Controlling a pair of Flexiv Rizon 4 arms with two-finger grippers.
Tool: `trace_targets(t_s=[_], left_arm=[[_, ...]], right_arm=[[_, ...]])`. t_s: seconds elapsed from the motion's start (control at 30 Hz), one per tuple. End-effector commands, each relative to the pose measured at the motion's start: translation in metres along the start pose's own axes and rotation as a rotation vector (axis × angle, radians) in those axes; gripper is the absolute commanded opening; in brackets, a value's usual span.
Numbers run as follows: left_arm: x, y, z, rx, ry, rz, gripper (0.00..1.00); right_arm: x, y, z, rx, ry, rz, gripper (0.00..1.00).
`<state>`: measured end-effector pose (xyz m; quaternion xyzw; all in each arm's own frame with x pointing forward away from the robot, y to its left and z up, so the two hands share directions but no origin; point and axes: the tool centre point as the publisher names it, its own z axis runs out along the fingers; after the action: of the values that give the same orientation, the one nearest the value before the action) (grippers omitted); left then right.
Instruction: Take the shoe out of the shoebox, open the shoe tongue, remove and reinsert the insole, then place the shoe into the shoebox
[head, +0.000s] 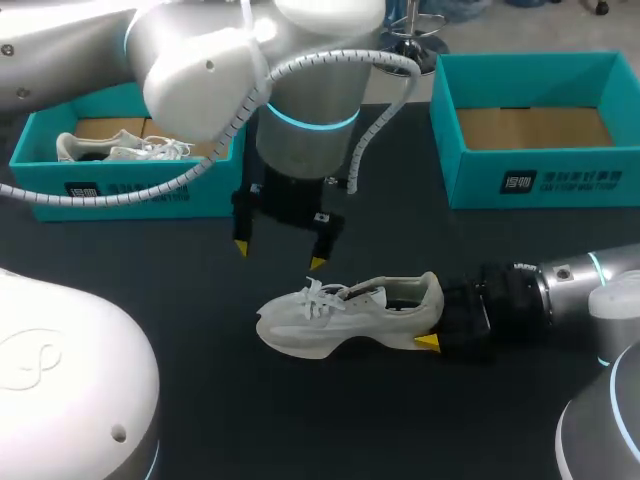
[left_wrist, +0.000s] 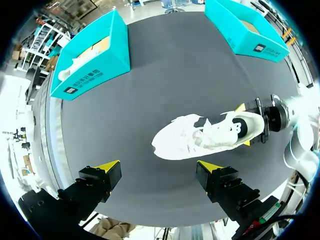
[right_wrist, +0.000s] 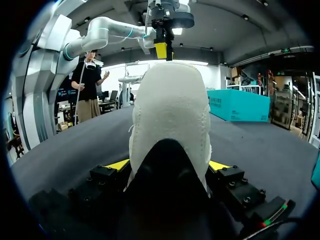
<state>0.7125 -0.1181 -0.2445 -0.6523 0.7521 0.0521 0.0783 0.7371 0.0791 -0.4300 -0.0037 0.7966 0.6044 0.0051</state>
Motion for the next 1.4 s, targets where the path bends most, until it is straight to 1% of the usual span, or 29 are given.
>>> trace_targets(t_s=[0.03, 0.17, 0.3, 0.4, 0.53, 0.6, 0.8, 0.87, 1.13, 1.4], left_arm=[[0.029, 0.001, 0.009, 0.016, -0.007, -0.083, 1.0], [0.049, -0.001, 0.011, 0.036, -0.001, -0.065, 1.0], [0.07, -0.011, 0.017, 0.01, 0.013, -0.025, 1.0], [0.082, -0.019, 0.019, -0.012, 0.021, -0.006, 1.0], [0.094, -0.026, 0.022, -0.01, -0.009, -0.007, 1.0], [0.1, -0.027, 0.025, -0.021, -0.027, -0.014, 1.0], [0.123, -0.022, 0.033, -0.013, -0.095, -0.036, 1.0], [0.129, -0.023, 0.037, -0.016, -0.103, -0.043, 1.0], [0.147, -0.027, 0.057, -0.042, -0.15, -0.089, 1.0], [0.154, -0.025, 0.069, -0.048, -0.197, -0.104, 1.0]], right_arm=[[0.0, -0.001, 0.003, 0.002, -0.001, 0.0, 0.0], [0.0, -0.001, 0.003, 0.002, -0.001, 0.0, 0.0], [0.0, -0.001, 0.003, 0.002, -0.001, 0.0, 0.0], [0.0, -0.001, 0.003, 0.002, -0.001, 0.0, 0.0], [0.0, -0.001, 0.003, 0.002, -0.001, 0.0, 0.0], [0.0, -0.001, 0.003, 0.002, -0.001, 0.0, 0.0], [0.0, -0.001, 0.003, 0.002, -0.001, 0.0, 0.0], [0.0, -0.001, 0.003, 0.002, -0.001, 0.0, 0.0], [0.0, -0.001, 0.003, 0.002, -0.001, 0.0, 0.0], [0.0, -0.001, 0.003, 0.002, -0.001, 0.0, 0.0]])
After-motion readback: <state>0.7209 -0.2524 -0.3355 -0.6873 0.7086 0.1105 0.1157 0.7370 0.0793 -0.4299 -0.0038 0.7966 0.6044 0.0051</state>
